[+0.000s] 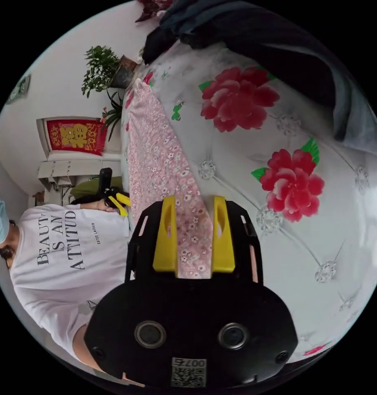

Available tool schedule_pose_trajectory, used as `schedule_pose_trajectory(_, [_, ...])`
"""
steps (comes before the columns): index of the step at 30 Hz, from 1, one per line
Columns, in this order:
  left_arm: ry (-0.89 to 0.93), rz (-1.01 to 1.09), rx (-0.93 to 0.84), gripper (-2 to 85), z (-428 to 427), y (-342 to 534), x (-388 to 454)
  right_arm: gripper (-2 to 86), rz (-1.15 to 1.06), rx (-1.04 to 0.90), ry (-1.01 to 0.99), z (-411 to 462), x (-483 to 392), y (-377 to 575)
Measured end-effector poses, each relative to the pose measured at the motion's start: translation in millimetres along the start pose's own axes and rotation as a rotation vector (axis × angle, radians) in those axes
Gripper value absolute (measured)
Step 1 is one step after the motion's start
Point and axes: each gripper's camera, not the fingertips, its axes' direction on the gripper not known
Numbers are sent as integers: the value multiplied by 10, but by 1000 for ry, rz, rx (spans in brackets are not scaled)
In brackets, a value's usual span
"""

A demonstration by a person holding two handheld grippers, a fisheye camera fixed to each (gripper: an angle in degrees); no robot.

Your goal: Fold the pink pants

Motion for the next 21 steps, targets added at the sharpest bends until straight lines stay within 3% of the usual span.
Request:
schedule_pose_trajectory(1, [22, 14, -36, 114, 9, -55, -22, 94, -52, -4, 35, -41, 27, -64])
schedule_pose_trajectory(5, [97, 55, -259, 118, 22, -291, -122, 105, -67, -31, -209, -52, 259, -204])
schedule_pose_trajectory(10, [212, 34, -355, 119, -184, -498, -359, 110, -130, -59, -326, 8, 293, -275])
schedule_pose_trajectory(14, [247, 63, -320, 129, -487, -701, -390, 110, -161, -108, -346, 111, 286, -336])
schedule_pose_trajectory(18, [26, 67, -285, 143, -311, -503, -252, 109, -177, -118, -364, 124, 308, -345])
schedule_pose_trajectory(21, [-6, 2, -59, 152, -152, -151, -161, 107, -187, -130, -378, 122, 319, -347])
